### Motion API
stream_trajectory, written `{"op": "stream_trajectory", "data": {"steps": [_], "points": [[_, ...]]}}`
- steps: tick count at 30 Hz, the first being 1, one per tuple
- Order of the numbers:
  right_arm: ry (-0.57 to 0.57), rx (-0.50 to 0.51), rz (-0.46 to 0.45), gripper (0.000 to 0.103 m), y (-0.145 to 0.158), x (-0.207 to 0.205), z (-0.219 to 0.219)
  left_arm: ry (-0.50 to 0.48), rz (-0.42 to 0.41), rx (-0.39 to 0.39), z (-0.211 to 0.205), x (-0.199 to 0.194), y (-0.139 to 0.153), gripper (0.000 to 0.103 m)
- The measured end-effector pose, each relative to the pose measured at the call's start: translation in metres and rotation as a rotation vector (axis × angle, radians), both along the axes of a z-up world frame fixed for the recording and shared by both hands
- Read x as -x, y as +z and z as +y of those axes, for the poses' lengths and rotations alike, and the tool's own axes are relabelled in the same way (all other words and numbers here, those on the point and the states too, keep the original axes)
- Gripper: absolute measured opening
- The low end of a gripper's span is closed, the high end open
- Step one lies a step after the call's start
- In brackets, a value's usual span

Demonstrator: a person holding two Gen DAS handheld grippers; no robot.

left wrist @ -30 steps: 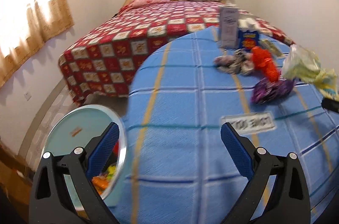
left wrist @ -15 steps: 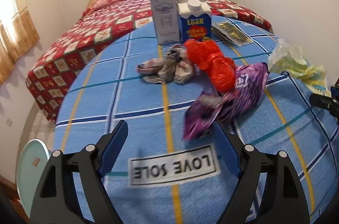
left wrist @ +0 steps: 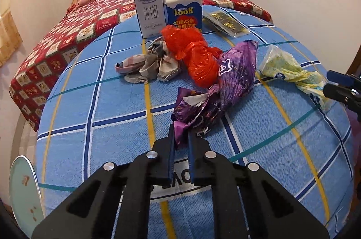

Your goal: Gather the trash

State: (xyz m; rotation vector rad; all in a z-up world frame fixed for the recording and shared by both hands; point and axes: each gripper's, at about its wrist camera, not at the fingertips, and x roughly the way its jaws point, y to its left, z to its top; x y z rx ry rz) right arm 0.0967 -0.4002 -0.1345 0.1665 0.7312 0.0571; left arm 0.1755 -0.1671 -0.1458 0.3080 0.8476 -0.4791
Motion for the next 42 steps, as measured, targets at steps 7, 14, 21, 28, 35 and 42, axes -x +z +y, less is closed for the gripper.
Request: {"op": "stream_trajectory", "data": {"steps": [7, 14, 21, 28, 35, 42], "points": [[0.004, 0.006, 0.026, 0.072, -0.006, -0.02, 0.002, 0.017, -0.025, 0.003, 0.018, 0.003, 0.005, 0.009], [0.015, 0.03, 0.065, 0.06, -0.013, -0.03, 0.006, 0.02, -0.048, 0.039, 0.034, 0.013, 0.015, 0.009], [0.029, 0.066, 0.076, 0.051, -0.017, -0.032, 0.011, 0.042, -0.08, 0.08, 0.051, 0.027, 0.032, 0.009], [0.045, 0.055, 0.016, 0.025, -0.004, -0.018, 0.018, 0.105, -0.126, 0.092, 0.084, 0.037, 0.051, 0.009], [0.102, 0.023, -0.082, 0.013, 0.021, -0.008, 0.042, 0.209, -0.153, 0.065, 0.137, 0.047, 0.06, 0.009], [0.213, -0.005, -0.179, 0.013, 0.046, -0.009, 0.09, 0.328, -0.157, 0.036, 0.194, 0.055, 0.06, 0.009]]}}
